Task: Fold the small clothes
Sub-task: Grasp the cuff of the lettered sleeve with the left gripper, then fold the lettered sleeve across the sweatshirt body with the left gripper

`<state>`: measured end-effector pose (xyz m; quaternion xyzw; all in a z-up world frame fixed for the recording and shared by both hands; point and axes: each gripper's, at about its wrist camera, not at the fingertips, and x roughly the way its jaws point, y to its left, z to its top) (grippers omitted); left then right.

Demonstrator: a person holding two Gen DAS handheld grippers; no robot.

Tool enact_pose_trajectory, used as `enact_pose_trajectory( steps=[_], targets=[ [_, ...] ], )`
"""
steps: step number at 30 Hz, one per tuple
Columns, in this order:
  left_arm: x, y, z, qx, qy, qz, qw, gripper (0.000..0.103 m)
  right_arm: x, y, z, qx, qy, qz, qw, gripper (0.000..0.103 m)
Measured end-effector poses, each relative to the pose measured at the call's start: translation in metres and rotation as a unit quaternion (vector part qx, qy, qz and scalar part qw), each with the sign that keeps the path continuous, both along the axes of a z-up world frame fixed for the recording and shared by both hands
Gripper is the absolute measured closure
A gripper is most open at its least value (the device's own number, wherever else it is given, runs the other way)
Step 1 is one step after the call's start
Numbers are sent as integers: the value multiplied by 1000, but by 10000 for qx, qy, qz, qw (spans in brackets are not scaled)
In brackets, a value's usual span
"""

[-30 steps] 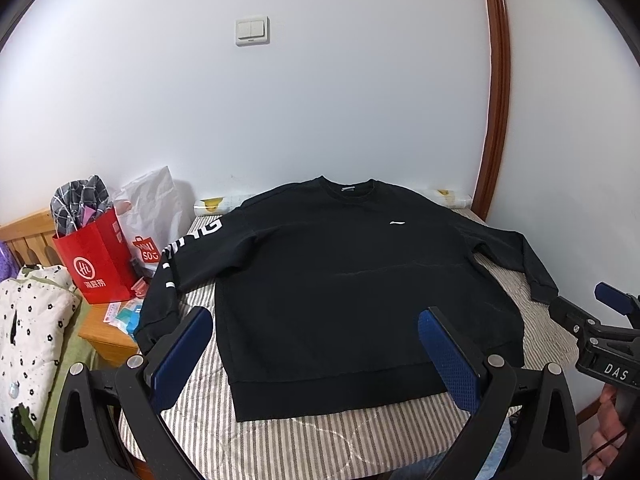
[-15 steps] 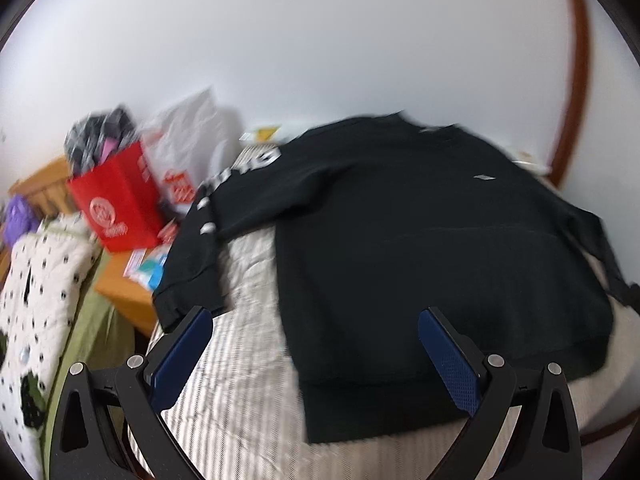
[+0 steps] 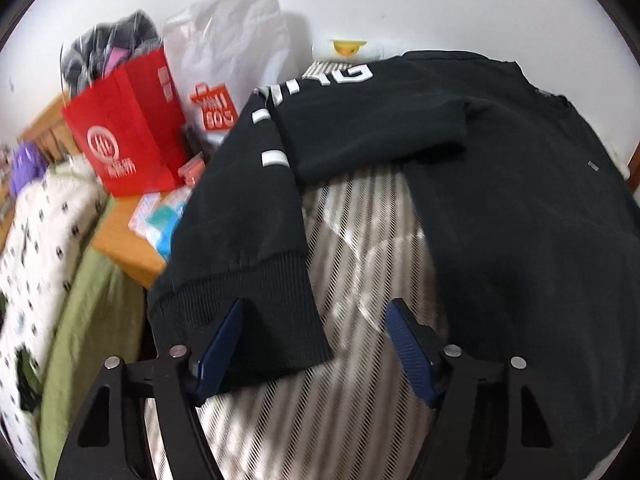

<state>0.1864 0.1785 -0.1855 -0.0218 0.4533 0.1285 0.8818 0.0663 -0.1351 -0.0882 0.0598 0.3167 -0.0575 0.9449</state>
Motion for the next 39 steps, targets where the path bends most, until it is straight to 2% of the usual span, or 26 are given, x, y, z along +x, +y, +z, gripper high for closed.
enact_pose_trajectory(
  steps=[2, 4, 5, 7, 11, 13, 16, 18, 20, 24, 30, 36, 39],
  targets=[
    [3, -1, -2, 229, -41, -96, 9997, 46, 5, 6, 0, -58, 54, -48, 10000, 3],
    [4, 3, 0, 410, -71, -27, 9991, 71, 9, 11, -1, -69, 105, -95, 9999, 3],
    [5, 5, 0, 567, -45, 23, 9984, 88, 10, 12, -2, -56, 131, -110, 9998, 3],
    [9, 13, 3, 424, 48, -54, 9991, 91, 9, 15, -4, -30, 172, -89, 9998, 3],
    [10, 15, 29, 17, -77, -130, 9999, 93, 1, 12, -10, -143, 159, -5, 9998, 3],
    [13, 2, 50, -94, -263, -214, 9994, 93, -2, 6, -12, -206, 161, -16, 9997, 3],
    [21, -24, 79, -587, -481, -458, 9961, 93, -8, -13, -11, -210, 91, 56, 9997, 3],
    [28, -51, 97, -981, -612, -665, 9911, 93, -12, -32, -8, -124, 17, 116, 9999, 3],
    [36, -83, 112, -1131, -729, -876, 9870, 93, -17, -50, -4, -97, -93, 166, 9998, 3],
    [58, -162, 136, -1067, -886, -1251, 9824, 93, -31, -93, -3, -27, -269, 214, 9994, 3],
    [92, -267, 137, -899, -773, -1775, 9770, 93, -46, -147, -15, 25, -318, 63, 9995, 3],
    [115, -341, 124, -1294, -579, -2262, 9637, 93, -55, -189, -38, 346, -171, -159, 9991, 3],
    [118, -362, 118, -1448, -511, -2426, 9579, 93, -55, -199, -46, 412, -3, -241, 9989, 3]
  ],
)
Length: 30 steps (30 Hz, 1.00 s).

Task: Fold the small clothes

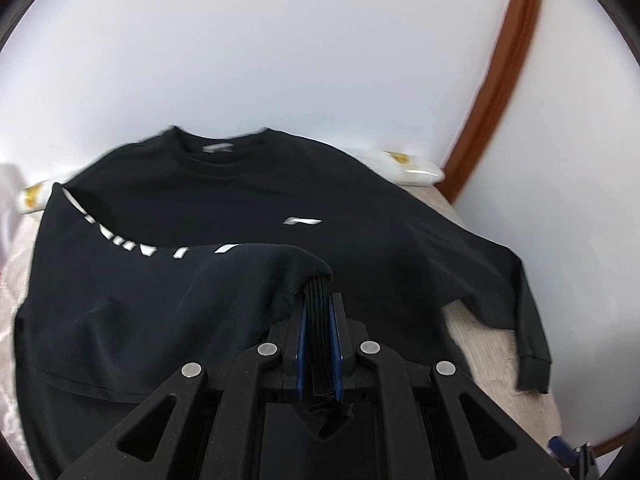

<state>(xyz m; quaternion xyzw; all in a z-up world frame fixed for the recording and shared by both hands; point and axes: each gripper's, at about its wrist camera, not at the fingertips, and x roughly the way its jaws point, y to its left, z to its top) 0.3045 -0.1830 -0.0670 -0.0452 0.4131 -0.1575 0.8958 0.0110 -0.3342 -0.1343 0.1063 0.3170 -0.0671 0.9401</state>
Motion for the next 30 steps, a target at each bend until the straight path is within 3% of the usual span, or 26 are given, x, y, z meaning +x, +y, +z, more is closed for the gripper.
enact_pose_trajectory(
  steps=[4, 8, 10, 14, 15, 20, 24, 30],
  targets=[
    [1, -14, -3, 56, 43, -80, 9999, 92, -7, -2, -2, -51, -12, -15, 10000, 3],
    [3, 0, 0, -93, 160, -179, 9997, 86, -5, 6, 1, -44, -62, -7, 10000, 3],
    [-3, 14, 7, -62, 75, -153, 9998, 78, -3, 14, 4, -67, -76, 21, 9999, 3],
    [-21, 71, 20, 41, -185, 141, 9997, 40, 13, 35, 12, -153, -145, 118, 9997, 3],
    [-24, 88, 22, 89, -247, 257, 9993, 37, 19, 42, 16, -172, -169, 142, 9996, 3],
    [-34, 187, 11, 278, -302, 851, 9955, 37, 65, 64, 25, -57, -166, 203, 9996, 4],
    [-26, 260, -17, 507, -93, 1449, 9881, 36, 115, 72, 24, 54, 38, 168, 9998, 18],
    [-4, 315, -57, 432, 124, 1699, 9844, 36, 189, 53, 1, 504, 425, -170, 9977, 21]
  ],
)
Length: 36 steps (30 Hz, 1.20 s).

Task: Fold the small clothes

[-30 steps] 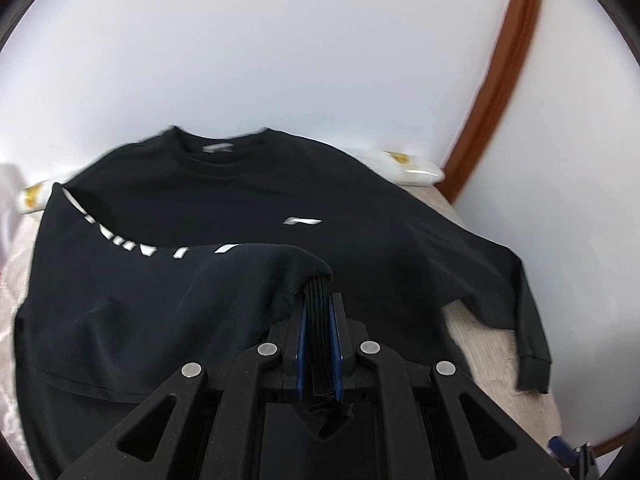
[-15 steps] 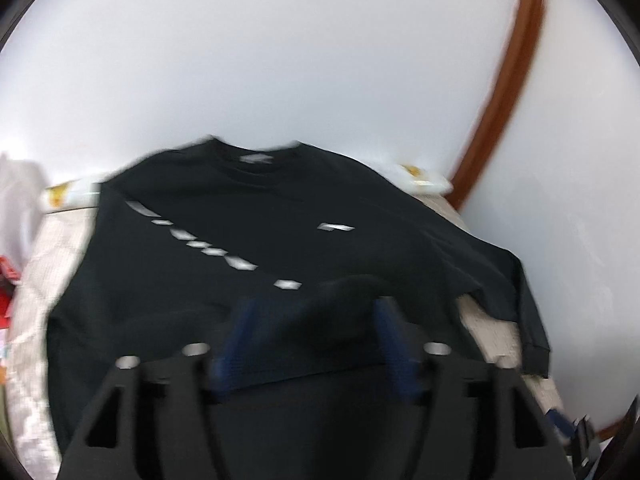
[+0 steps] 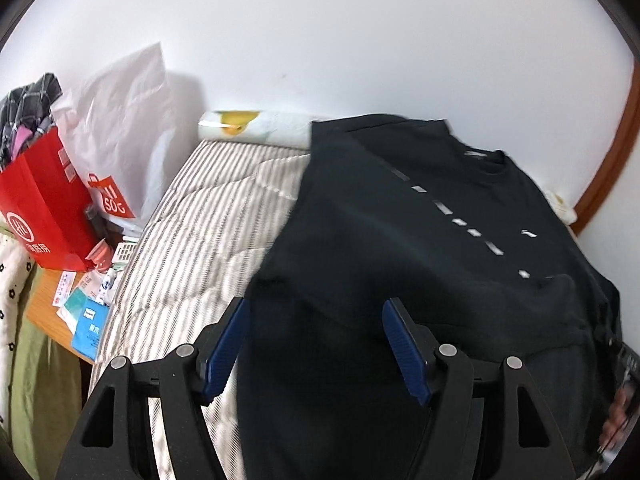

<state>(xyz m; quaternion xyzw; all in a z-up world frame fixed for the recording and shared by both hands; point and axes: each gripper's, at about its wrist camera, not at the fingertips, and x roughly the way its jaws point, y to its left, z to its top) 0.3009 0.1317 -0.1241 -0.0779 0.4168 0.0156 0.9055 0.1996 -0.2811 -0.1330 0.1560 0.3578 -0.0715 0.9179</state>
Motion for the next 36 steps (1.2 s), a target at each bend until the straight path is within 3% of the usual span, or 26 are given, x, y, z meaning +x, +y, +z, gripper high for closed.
enact_pose_trajectory(
  steps=[6, 8, 10, 12, 17, 23, 30, 36],
  targets=[
    [26, 10, -35, 41, 145, 42, 9999, 36, 67, -23, -31, 438, 525, -263, 9973, 20],
    [28, 10, -43, 72, 238, 9, 9997, 36, 79, -24, -31, 356, 430, -412, 9976, 21],
    [29, 8, -49, 155, 315, -52, 9994, 36, 89, -14, -29, 240, 452, -173, 9985, 46],
    [28, 6, -53, 250, 332, -115, 9991, 36, 97, 1, -22, -57, 419, 163, 9990, 88],
    [23, 14, -61, 288, 319, 21, 9991, 32, 98, -2, 21, -285, -12, 484, 9984, 90],
    [23, 19, -62, 305, 284, 110, 9991, 29, 108, -45, 54, -533, -142, 118, 9984, 90],
    [24, 21, -63, 312, 275, 158, 9990, 27, 133, -73, 30, -333, 227, 66, 9992, 90],
    [24, 31, -62, 154, 169, 370, 9991, 27, 143, -66, 1, -792, 613, 31, 9950, 83]
  ],
)
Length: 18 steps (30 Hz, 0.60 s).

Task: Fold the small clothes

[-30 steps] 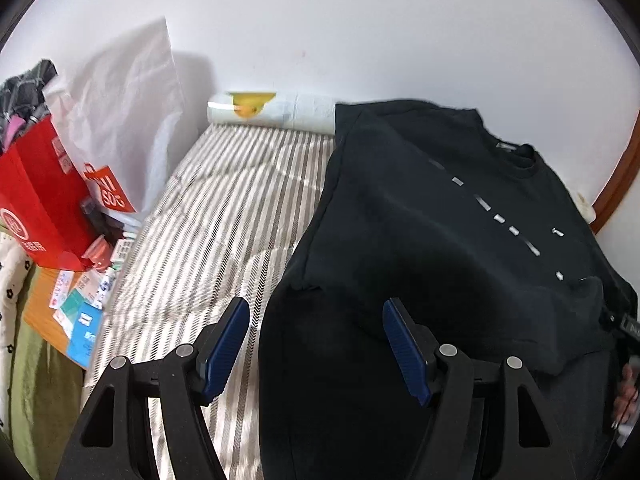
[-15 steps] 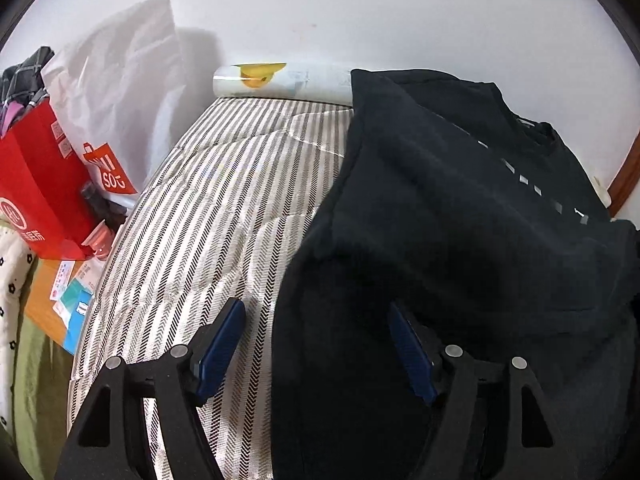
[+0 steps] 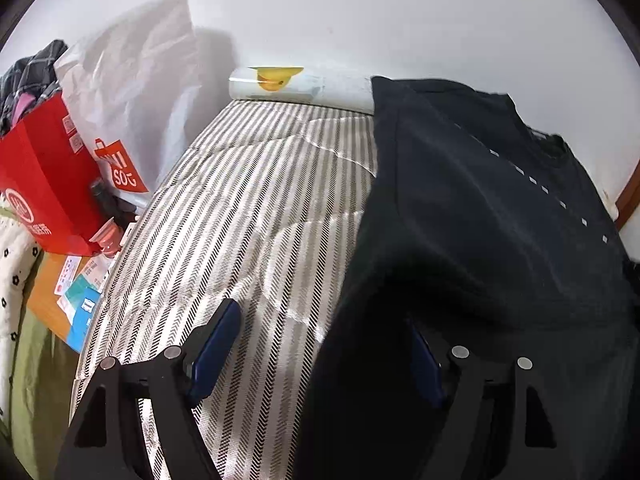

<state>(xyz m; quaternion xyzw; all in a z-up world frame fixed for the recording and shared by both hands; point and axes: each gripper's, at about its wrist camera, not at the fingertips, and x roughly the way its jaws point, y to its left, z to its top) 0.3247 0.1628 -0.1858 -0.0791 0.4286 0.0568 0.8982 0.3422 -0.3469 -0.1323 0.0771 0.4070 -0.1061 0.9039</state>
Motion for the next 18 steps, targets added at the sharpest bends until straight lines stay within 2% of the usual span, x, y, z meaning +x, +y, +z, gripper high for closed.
enact_pose_trajectory(
  steps=[2, 4, 8, 13, 16, 18],
  targets=[
    [3, 4, 1, -100, -104, 95, 9999, 27, -1, 0, -5, -211, 163, -31, 9996, 71],
    [6, 10, 0, -161, -130, 216, 9996, 27, -10, 1, -4, -380, 201, -92, 9990, 69],
    [5, 23, -1, -399, -194, 439, 9981, 28, -41, 2, 7, -421, 8, -93, 9991, 63],
    [7, 18, -1, -85, -100, 497, 9987, 29, -85, 6, 12, -651, -10, -82, 9978, 58],
    [7, 20, -1, -102, -68, 509, 9986, 28, -115, 0, 13, -594, -37, -204, 9980, 55],
    [7, 19, -1, 21, -28, 501, 9987, 27, -141, -4, 10, -473, -61, -301, 9984, 50]
  ],
)
